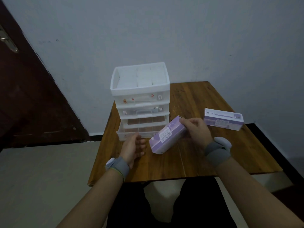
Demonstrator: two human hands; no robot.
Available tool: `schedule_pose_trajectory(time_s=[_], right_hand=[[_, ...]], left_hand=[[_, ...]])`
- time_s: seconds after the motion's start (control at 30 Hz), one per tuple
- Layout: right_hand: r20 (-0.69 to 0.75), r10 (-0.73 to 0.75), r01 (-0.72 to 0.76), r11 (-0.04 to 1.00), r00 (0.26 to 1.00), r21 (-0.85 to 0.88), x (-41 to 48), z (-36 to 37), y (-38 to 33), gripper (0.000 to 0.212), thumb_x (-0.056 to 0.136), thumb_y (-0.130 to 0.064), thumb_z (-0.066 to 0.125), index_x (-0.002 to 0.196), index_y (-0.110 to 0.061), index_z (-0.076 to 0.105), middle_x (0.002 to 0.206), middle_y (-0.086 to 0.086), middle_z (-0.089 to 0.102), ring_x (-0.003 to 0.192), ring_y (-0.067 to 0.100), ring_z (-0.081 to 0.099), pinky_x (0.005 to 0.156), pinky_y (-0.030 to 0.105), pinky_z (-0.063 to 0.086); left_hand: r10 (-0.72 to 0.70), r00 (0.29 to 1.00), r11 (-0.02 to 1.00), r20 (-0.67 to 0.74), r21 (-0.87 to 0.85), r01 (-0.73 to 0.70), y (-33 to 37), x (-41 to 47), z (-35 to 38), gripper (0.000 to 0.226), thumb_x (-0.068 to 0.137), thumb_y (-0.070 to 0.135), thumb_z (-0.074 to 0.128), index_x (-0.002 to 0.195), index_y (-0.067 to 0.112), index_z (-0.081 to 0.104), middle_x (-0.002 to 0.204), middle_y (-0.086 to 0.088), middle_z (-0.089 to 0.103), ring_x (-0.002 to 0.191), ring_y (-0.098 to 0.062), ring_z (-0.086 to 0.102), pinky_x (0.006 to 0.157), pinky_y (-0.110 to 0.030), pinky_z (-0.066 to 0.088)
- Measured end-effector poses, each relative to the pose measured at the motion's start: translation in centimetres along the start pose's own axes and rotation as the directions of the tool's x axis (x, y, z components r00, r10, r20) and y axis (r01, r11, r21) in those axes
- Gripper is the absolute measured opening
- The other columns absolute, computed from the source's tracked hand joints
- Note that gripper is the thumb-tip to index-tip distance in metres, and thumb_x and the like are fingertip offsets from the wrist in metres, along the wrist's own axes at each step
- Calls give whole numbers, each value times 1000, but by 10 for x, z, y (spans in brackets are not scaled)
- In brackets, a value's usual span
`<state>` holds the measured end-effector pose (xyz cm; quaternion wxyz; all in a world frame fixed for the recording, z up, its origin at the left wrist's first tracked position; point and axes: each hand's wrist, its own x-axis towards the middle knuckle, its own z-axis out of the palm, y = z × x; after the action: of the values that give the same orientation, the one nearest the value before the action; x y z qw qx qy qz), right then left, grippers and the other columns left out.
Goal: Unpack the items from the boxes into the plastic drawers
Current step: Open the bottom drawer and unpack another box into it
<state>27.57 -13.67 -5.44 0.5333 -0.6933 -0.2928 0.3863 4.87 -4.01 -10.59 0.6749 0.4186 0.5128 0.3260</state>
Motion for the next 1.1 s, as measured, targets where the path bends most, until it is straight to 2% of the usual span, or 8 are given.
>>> schedule_pose_trajectory(time_s=[0.17, 0.33, 0.43, 0.53, 0.63, 0.83, 0.93, 1.1], right_hand=[[169, 45, -51, 998, 985, 27, -10, 23, 6, 53, 91, -43, 59, 136, -20, 42, 125, 10, 56, 96, 27, 67, 74, 39, 61], [264, 46, -54, 998, 963, 22, -18, 38, 14, 35, 99, -39, 46, 129, -22, 49, 121, 14, 58, 91, 31, 70, 68, 35, 61], [318, 117, -147, 987, 941, 72, -19, 39, 16, 30, 101, -36, 40, 126, -21, 48, 118, 17, 60, 87, 31, 71, 62, 33, 60], [348, 164, -204, 975, 923, 84, -20, 39, 17, 30, 102, -34, 38, 126, -20, 46, 110, 18, 64, 79, 28, 73, 58, 31, 59], [387, 171, -181, 983, 906, -11, -15, 28, 16, 27, 101, -27, 41, 126, -19, 49, 116, 17, 62, 84, 29, 72, 63, 33, 60], [532, 271, -44, 915, 802, -400, -4, -10, -5, 37, 95, -11, 52, 131, -18, 50, 118, 8, 58, 95, 23, 65, 70, 27, 56], [462, 218, -17, 916, 860, -400, 1, -24, -11, 28, 95, -14, 51, 122, -20, 57, 113, 7, 59, 86, 18, 66, 64, 23, 55], [405, 97, -16, 980, 909, -197, 3, -21, -5, 16, 95, -28, 58, 109, -24, 64, 89, -3, 72, 65, 7, 68, 56, 15, 51]], left_hand=[[107, 993, 977, 45, 180, -113, -1, -5, 9, 37, 99, 53, 38, 115, 26, 57, 111, 1, 66, 103, -17, 64, 92, -39, 50], [276, 957, 835, 93, 469, -287, -7, -12, 8, 33, 101, 49, 36, 96, 29, 62, 95, 10, 65, 82, 4, 61, 68, -20, 41], [360, 929, 780, 90, 517, -353, -17, -14, 3, 25, 100, 46, 41, 92, 32, 59, 95, 9, 64, 86, -3, 62, 74, -25, 48], [490, 865, 640, 112, 627, -444, -25, -12, -2, 27, 99, 49, 41, 95, 31, 61, 93, 10, 65, 85, -5, 61, 74, -27, 49], [565, 817, 541, 119, 694, -475, -28, -8, -1, 31, 100, 45, 42, 100, 24, 64, 94, 6, 67, 82, -2, 58, 69, -23, 45], [609, 780, 439, 143, 758, -482, -23, -3, 4, 40, 97, 48, 41, 90, 19, 68, 85, 3, 68, 77, -10, 60, 69, -33, 51], [601, 780, 435, 175, 747, -503, -21, -1, -1, 44, 92, 52, 37, 84, 22, 68, 78, 6, 68, 72, -8, 61, 66, -32, 51], [462, 872, 662, 161, 592, -459, -16, 9, -17, 40, 90, 54, 44, 82, 24, 69, 77, 5, 72, 74, -11, 68, 72, -44, 56]])
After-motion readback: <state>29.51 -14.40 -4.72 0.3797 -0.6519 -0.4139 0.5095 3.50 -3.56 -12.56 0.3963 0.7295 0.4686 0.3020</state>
